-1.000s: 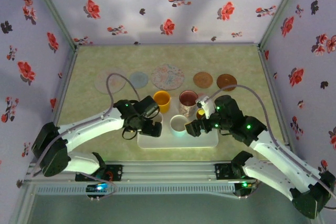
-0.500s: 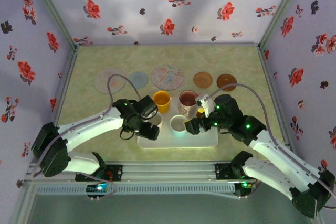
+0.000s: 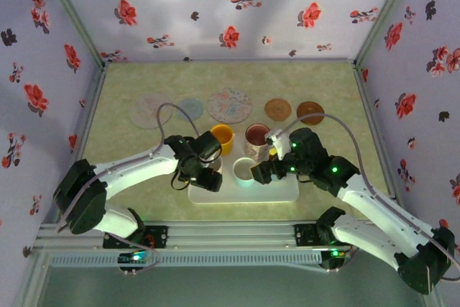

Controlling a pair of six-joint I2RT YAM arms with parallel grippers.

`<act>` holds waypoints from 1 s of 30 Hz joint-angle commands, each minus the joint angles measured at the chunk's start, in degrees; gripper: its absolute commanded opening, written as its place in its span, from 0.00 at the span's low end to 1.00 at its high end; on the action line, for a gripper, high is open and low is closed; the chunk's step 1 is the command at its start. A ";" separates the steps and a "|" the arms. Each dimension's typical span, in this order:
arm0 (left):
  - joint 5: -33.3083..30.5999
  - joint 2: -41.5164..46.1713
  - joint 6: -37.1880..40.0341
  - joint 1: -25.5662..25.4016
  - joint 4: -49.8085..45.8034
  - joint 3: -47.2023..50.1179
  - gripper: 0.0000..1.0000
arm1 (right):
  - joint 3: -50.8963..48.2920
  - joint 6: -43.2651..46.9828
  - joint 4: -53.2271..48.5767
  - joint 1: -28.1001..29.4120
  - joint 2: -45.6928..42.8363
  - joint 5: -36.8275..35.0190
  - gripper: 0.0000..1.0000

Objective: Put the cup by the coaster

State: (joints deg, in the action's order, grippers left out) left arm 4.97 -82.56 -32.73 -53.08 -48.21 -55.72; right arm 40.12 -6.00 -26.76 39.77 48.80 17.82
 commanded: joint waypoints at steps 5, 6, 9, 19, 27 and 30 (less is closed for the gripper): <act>-1.46 -1.20 -0.75 -0.18 1.65 0.03 0.74 | 0.05 -0.51 2.44 0.43 0.16 -0.81 1.00; -1.54 -1.63 -0.38 -0.17 1.39 -0.21 0.72 | 0.12 -0.50 2.33 0.48 0.15 -1.07 1.00; -1.47 -2.86 0.08 -0.18 1.01 -0.70 0.70 | -0.02 -0.50 2.15 0.48 0.16 -1.63 1.00; -1.87 -4.08 -0.40 -0.27 1.36 -1.58 0.62 | -0.23 -1.11 2.35 0.47 0.24 -2.02 1.00; -2.15 -5.36 -0.20 -0.45 1.56 -2.08 0.54 | 0.86 -0.57 2.09 0.48 0.76 -1.74 1.00; -2.19 -5.60 0.12 -0.45 1.18 -2.59 0.51 | 0.84 -0.49 2.07 0.48 0.84 -1.49 1.00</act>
State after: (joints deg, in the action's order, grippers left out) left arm 4.21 -87.35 -32.97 -53.30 -46.50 -56.66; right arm 40.12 -6.24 -25.32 39.77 49.58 16.69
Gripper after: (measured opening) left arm 0.513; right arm 0.996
